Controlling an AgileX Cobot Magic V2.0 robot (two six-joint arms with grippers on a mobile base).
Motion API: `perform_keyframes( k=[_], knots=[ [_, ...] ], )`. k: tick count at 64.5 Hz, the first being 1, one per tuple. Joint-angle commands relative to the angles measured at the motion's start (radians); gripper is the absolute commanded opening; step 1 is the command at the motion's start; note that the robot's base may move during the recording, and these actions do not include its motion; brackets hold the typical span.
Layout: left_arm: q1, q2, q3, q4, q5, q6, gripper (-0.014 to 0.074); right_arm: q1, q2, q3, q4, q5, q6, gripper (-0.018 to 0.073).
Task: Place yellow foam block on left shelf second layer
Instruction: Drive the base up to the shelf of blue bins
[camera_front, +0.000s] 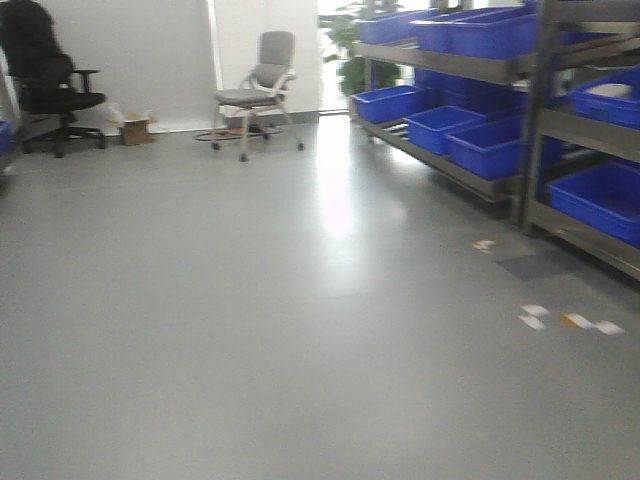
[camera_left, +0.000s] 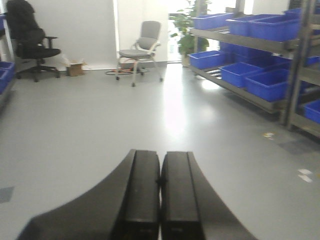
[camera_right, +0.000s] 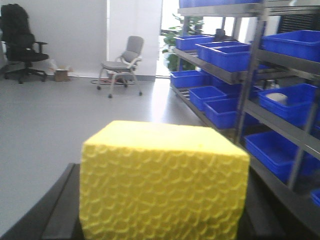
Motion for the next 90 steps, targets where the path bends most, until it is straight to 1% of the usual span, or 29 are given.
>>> perform_keyframes(
  k=[1, 90],
  knots=[
    [-0.005, 0.007, 0.026, -0.002, -0.088, -0.004, 0.0136, -0.006, 0.016, -0.028, -0.019, -0.08, -0.005, 0.0309],
    [-0.005, 0.007, 0.026, -0.002, -0.088, -0.004, 0.0136, -0.006, 0.016, -0.028, -0.019, -0.063, -0.005, 0.0309]
  ],
)
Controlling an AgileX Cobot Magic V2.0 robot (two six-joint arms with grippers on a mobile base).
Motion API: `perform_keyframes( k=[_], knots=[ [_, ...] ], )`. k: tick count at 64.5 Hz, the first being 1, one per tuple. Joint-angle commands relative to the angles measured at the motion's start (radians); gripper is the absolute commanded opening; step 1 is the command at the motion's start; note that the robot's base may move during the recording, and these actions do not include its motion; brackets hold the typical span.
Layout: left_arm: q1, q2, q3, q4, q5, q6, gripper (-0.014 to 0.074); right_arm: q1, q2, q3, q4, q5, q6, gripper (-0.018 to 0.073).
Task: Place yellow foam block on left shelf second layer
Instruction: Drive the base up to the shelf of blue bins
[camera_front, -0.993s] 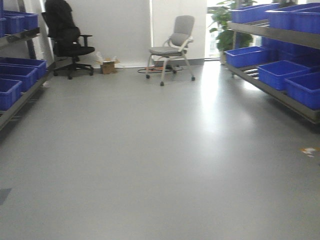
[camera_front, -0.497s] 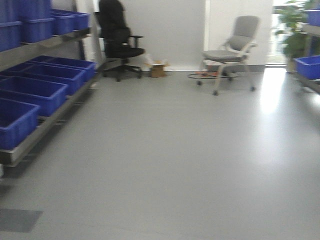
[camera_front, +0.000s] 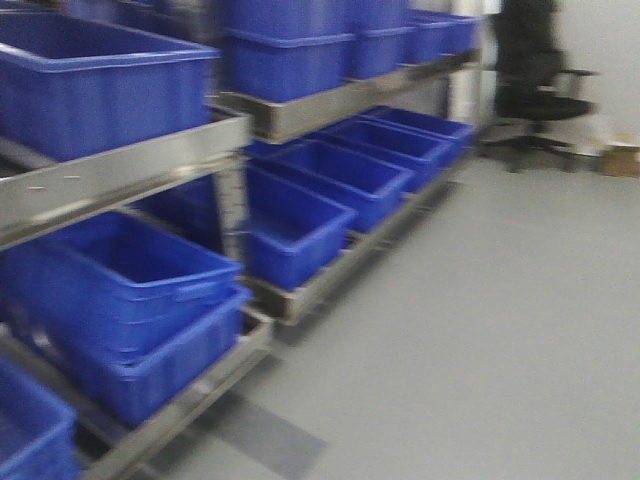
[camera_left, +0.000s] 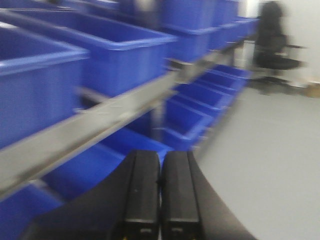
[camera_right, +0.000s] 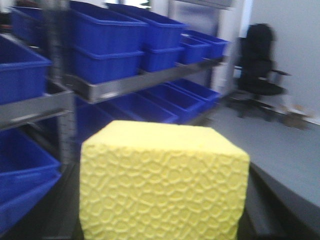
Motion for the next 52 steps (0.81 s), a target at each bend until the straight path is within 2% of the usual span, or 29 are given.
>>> perform_keyframes(
  k=[1, 52],
  knots=[
    [-0.005, 0.007, 0.026, -0.002, -0.088, -0.004, 0.0136, -0.006, 0.016, -0.028, -0.017, -0.085, -0.005, 0.0309],
    [-0.005, 0.007, 0.026, -0.002, -0.088, -0.004, 0.0136, -0.006, 0.016, -0.028, -0.017, -0.083, -0.005, 0.0309]
  ],
)
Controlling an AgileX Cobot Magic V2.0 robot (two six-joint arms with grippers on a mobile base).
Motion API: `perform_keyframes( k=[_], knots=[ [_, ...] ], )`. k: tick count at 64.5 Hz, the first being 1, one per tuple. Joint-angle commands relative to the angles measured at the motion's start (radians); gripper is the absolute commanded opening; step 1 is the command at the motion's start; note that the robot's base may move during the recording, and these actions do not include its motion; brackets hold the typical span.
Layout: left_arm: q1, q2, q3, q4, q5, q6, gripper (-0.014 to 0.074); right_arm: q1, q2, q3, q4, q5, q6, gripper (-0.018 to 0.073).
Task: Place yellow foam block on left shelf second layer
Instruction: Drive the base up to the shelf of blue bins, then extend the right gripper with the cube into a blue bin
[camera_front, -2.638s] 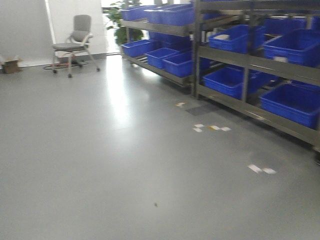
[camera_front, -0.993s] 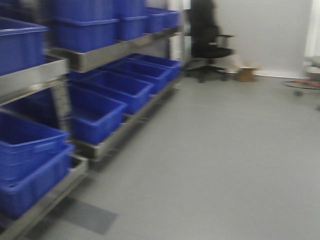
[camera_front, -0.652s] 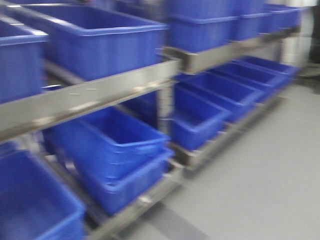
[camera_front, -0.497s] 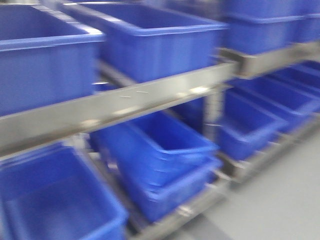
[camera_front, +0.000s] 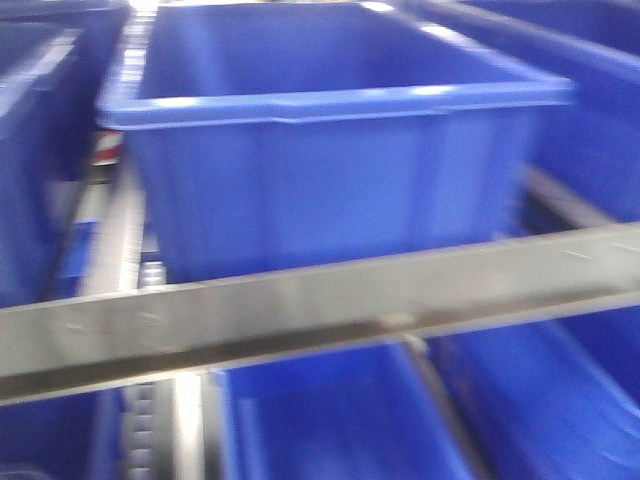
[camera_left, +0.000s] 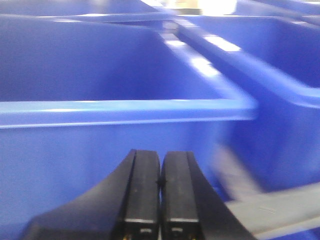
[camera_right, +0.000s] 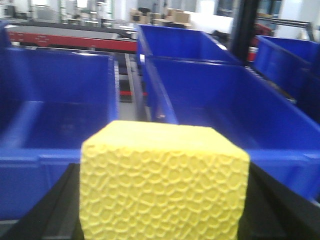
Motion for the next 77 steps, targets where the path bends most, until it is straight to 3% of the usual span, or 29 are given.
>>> perform_keyframes(
  k=[1, 77],
  knots=[
    [-0.005, 0.007, 0.026, -0.002, -0.088, -0.004, 0.0136, -0.006, 0.016, -0.028, -0.017, -0.084, -0.005, 0.0309],
    [-0.005, 0.007, 0.026, -0.002, -0.082, -0.004, 0.0136, -0.006, 0.016, -0.028, -0.017, -0.084, -0.005, 0.0309]
  ],
)
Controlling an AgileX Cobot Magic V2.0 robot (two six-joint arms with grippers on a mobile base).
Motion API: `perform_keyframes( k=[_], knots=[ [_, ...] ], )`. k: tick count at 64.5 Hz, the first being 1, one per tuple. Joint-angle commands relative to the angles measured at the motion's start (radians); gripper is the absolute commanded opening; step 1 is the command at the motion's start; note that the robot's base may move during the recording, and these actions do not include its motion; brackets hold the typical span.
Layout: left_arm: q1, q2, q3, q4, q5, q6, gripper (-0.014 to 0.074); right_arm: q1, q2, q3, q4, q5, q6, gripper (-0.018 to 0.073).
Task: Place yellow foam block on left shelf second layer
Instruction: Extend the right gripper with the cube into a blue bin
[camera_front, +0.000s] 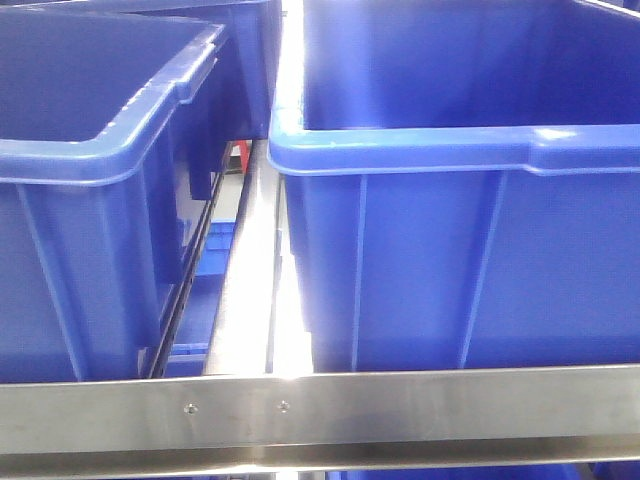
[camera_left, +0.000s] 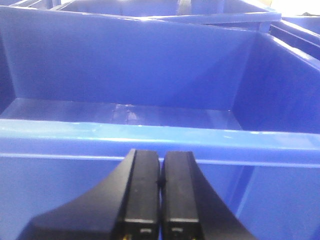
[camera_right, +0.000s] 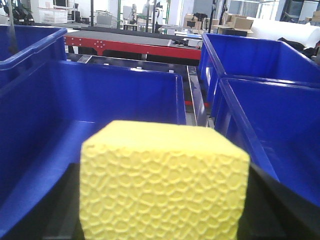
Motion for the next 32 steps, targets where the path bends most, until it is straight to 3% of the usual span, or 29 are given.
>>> perform_keyframes(
  k=[1, 22, 32],
  knots=[
    [-0.005, 0.007, 0.026, -0.002, -0.088, -0.004, 0.0136, -0.006, 0.016, -0.028, -0.017, -0.084, -0.005, 0.0309],
    [-0.005, 0.007, 0.026, -0.002, -0.088, -0.004, 0.0136, -0.006, 0.018, -0.035, 0.002, -0.083, -0.004, 0.0309],
    [-0.005, 0.007, 0.026, -0.002, -0.088, -0.004, 0.0136, -0.006, 0.131, -0.13, 0.085, -0.04, -0.005, 0.0309]
  ],
)
